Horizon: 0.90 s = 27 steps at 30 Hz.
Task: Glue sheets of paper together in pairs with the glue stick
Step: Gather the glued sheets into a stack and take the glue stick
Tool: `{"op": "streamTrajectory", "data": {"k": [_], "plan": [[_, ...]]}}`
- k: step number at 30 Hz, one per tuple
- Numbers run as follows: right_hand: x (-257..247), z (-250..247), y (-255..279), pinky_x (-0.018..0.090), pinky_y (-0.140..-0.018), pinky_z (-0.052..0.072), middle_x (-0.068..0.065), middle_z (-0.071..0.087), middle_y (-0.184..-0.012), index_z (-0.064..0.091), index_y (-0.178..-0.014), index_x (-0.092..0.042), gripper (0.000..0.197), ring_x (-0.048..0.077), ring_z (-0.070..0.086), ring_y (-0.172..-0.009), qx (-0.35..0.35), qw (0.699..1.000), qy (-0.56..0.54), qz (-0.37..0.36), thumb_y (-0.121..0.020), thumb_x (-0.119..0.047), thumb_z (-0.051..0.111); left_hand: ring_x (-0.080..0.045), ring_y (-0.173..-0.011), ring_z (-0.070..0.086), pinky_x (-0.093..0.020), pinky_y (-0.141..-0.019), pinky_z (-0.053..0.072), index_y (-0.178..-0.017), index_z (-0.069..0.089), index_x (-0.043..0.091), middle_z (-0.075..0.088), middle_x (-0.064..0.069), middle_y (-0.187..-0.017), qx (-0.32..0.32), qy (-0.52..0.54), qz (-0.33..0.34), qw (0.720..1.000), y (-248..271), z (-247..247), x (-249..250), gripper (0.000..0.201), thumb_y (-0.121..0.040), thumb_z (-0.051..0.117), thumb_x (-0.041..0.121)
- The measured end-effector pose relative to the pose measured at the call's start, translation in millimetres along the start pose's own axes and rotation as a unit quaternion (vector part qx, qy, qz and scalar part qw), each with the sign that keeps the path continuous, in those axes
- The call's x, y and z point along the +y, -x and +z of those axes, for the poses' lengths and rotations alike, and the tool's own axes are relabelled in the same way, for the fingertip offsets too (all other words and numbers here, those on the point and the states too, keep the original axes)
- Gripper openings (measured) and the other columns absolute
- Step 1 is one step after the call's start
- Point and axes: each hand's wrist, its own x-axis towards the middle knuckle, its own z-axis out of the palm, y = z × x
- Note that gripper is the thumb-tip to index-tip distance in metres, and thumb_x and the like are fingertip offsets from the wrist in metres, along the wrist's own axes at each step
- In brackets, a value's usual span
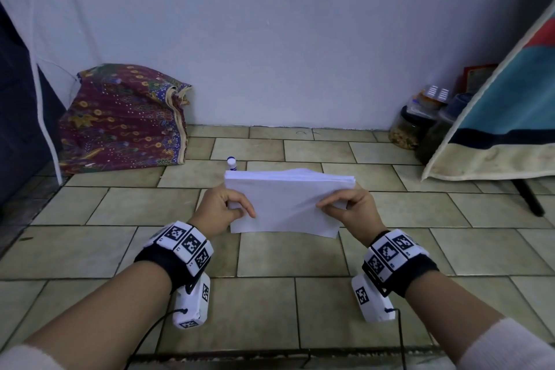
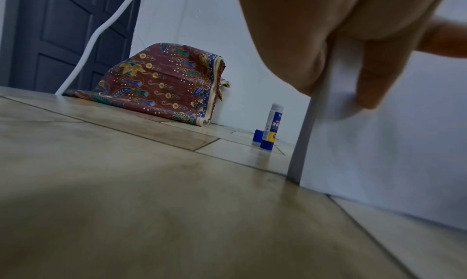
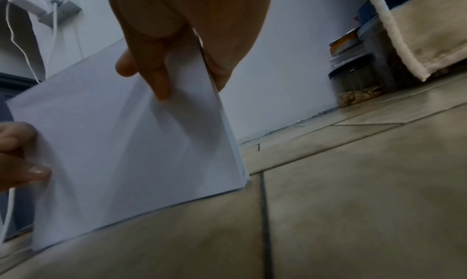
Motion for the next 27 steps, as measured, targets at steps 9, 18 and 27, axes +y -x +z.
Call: {"op": "streamTrajectory", "data": {"k": [9,18,27], "plan": [[5,-1,-2,0.013,-0.078,0.046,-0.002,0.070,-0.093,0.077,-0.069,-0.016,0.036,0.005,0.061,-0.094,-0.033,0.999,0.032,0.029,-0.069,0.019,0.069,-0.004,-0.090,0.061,-0.016,-0.079,0.046,-0.047,0.068,0.041,0.069,0.018,-0.076,-0.027,-0.028,-0.022,0.999,-1,-5,0,0.065,-0.072,0.066,-0.019],[14,1,1,0.003,-0.071,0.042,-0.029,0.066,-0.069,0.073,-0.060,-0.030,0.047,-0.014,0.057,-0.080,-0.085,0.982,0.127,0.108,-0.071,0.015,0.068,-0.014,-0.103,0.056,-0.008,-0.079,0.044,-0.047,0.067,0.043,0.065,0.013,-0.087,-0.102,-0.092,-0.056,0.989,5,-6,-11,0.068,-0.077,0.062,-0.017],[14,0,-1,0.001,-0.069,0.041,-0.015,0.067,-0.069,0.077,-0.072,-0.005,0.023,-0.016,0.058,-0.073,-0.072,0.978,0.173,0.090,-0.074,0.015,0.066,-0.008,-0.106,0.057,-0.010,-0.081,0.046,-0.052,0.067,0.045,0.060,0.027,-0.101,-0.035,-0.057,0.025,0.997,3,-12,-11,0.076,-0.073,0.056,-0.026]]}}
